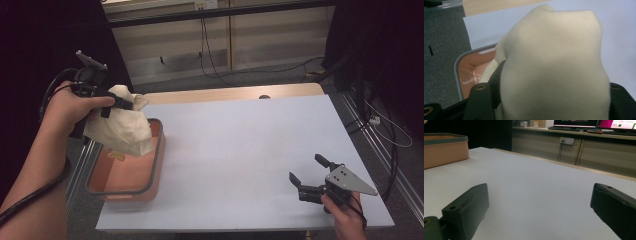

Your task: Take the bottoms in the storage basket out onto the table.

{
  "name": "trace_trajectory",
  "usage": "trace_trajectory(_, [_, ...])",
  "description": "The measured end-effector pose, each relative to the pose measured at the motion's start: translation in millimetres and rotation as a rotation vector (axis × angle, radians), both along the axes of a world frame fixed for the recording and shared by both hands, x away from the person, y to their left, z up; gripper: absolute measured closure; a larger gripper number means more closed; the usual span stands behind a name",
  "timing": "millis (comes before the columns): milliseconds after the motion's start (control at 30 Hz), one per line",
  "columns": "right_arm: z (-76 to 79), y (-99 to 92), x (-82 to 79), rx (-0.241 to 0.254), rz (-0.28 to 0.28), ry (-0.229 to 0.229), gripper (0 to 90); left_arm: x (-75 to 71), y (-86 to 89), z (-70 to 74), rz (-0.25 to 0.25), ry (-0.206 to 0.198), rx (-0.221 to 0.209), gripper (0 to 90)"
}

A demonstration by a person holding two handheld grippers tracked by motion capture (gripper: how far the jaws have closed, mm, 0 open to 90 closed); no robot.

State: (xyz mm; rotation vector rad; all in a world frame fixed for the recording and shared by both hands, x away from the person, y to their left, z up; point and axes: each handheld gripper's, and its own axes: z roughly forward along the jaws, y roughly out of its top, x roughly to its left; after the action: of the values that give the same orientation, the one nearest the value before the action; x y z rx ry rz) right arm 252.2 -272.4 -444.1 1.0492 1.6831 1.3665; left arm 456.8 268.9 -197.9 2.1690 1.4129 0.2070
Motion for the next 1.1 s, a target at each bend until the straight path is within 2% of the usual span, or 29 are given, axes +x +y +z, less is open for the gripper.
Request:
trace_trajectory(533, [0.3, -0.2, -0.3, -0.003, 0.0, -0.003, 1.8, 0.8, -29.7, 3.6, -0.061, -0.03, -0.04, 39.7])
trace_trajectory(1100, [0.6, -0.6, -0.7, 0.0, 0.001, -0.005, 1.8, 0.9, -65.2, -3.1, -0.125, -0.049, -0.065, 39.6])
